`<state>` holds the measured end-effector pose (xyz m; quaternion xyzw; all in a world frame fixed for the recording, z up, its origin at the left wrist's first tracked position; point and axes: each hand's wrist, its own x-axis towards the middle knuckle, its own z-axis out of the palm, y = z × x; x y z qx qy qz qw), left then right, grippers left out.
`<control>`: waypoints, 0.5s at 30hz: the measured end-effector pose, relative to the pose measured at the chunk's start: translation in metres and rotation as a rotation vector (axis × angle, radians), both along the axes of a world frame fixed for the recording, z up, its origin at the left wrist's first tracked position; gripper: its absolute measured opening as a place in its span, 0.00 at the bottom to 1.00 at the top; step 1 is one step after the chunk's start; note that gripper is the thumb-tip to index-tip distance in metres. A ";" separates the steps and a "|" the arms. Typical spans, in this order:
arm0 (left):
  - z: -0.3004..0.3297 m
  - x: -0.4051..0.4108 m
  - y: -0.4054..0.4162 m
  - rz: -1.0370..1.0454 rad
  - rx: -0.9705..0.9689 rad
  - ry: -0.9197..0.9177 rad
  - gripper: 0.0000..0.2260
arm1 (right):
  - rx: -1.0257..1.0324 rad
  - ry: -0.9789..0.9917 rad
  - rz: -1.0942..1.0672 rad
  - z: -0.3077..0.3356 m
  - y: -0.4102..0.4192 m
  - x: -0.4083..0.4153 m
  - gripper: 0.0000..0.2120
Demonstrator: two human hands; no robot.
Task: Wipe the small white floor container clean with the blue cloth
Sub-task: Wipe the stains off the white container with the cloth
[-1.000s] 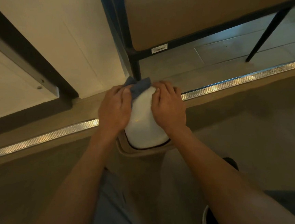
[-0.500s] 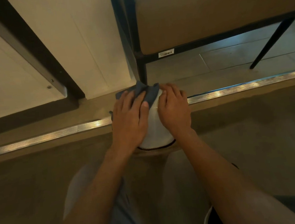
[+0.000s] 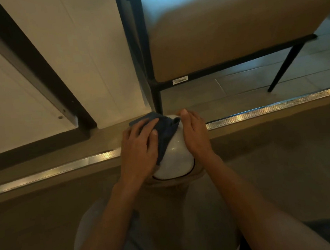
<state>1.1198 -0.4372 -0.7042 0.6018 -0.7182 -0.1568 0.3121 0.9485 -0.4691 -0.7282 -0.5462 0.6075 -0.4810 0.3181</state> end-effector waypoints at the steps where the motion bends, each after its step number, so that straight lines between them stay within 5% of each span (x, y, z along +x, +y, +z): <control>1: 0.003 0.005 -0.003 0.009 0.010 0.011 0.19 | 0.022 -0.015 0.012 0.000 -0.001 0.000 0.22; 9: 0.023 0.000 -0.019 0.065 0.022 -0.069 0.11 | 0.025 0.319 0.153 0.011 0.009 -0.003 0.20; 15: 0.037 -0.008 -0.027 -0.046 0.026 -0.022 0.11 | 0.014 0.207 0.146 0.017 0.000 -0.007 0.04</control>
